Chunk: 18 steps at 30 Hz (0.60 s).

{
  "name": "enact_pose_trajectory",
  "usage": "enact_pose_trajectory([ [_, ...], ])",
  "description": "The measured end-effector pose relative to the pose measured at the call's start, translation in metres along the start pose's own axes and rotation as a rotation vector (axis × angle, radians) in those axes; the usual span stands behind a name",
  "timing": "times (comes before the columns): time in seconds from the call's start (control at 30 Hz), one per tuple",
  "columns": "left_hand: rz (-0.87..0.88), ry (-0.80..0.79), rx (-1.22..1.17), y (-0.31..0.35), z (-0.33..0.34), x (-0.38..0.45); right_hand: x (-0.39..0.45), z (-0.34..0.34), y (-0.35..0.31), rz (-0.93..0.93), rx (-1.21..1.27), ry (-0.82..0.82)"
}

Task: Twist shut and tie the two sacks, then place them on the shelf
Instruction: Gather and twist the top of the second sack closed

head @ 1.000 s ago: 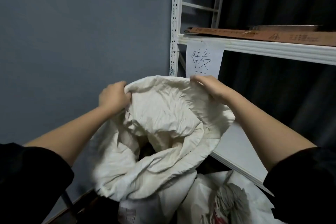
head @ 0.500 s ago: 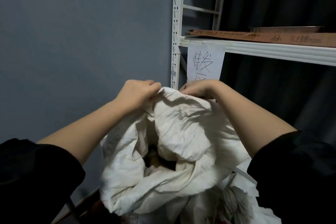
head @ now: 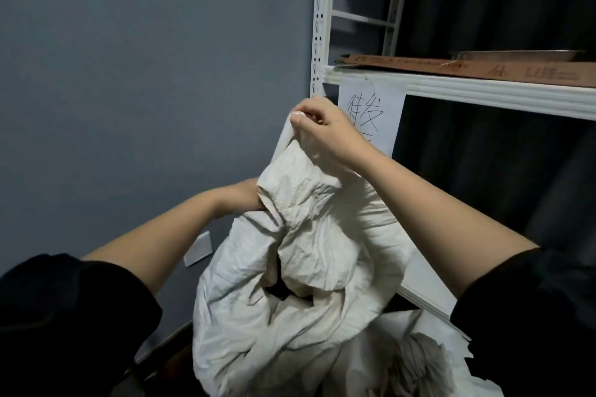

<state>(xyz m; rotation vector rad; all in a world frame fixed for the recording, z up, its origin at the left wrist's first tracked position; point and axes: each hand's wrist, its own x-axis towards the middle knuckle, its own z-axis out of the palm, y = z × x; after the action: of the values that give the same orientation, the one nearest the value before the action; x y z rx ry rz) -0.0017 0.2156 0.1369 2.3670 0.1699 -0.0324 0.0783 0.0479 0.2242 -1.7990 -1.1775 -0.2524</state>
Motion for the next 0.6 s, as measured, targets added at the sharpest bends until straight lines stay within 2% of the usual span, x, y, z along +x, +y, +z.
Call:
enact_pose_trajectory([
  [0.07, -0.045, 0.230, 0.044, 0.004, 0.004, 0.001, 0.001, -0.002, 0.002, -0.041, -0.030, -0.004],
  [0.13, -0.170, 0.505, 0.177, 0.007, -0.001, 0.001, 0.002, -0.005, 0.012, 0.033, -0.164, 0.091],
  [0.2, -0.292, 0.666, 0.304, 0.010, -0.008, 0.001, -0.002, -0.003, 0.019, 0.131, -0.409, 0.228],
  [0.23, -0.334, 0.707, 0.329, 0.013, -0.012, 0.000, -0.007, 0.000, 0.018, 0.086, -0.502, 0.281],
  [0.27, -0.363, 0.721, 0.338, 0.016, -0.017, 0.002, -0.012, 0.006, 0.014, -0.053, -0.567, 0.306],
  [0.3, -0.385, 0.703, 0.327, 0.020, -0.022, 0.004, -0.018, 0.013, 0.009, -0.235, -0.622, 0.262],
  [0.37, -0.374, 0.652, 0.276, 0.029, -0.034, 0.005, -0.027, 0.032, 0.011, -0.510, -0.792, 0.017],
  [0.43, -0.301, 0.600, 0.114, 0.037, -0.044, 0.004, -0.033, 0.042, 0.025, -0.529, -0.927, -0.189],
  [0.5, -0.200, 0.544, -0.096, 0.047, -0.054, -0.004, -0.032, 0.040, 0.038, -0.488, -0.985, -0.257],
  [0.6, -0.156, 0.428, -0.172, 0.063, -0.070, -0.019, -0.032, 0.035, 0.048, -0.399, -1.098, -0.396],
])
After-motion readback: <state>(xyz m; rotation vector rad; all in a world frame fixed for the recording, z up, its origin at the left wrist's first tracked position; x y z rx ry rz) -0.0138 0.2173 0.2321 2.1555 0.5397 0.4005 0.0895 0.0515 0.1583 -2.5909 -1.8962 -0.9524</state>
